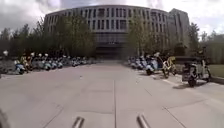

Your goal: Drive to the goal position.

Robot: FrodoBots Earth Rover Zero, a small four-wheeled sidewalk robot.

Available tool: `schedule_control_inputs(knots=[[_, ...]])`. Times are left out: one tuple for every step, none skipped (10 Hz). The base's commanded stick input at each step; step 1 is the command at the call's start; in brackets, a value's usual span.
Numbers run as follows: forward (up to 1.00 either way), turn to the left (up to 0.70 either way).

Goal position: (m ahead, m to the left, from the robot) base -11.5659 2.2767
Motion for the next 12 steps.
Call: schedule_control_inputs(knots=[[0.7,0.0],[0.7,0.0],[0.7,0.0],[0.7,0.0],[0.7,0.0],[0.7,0.0],[0.7,0.0],[0.7,0.0],[0.7,0.0],[0.7,0.0],[0.7,0.0],[0.7,0.0]])
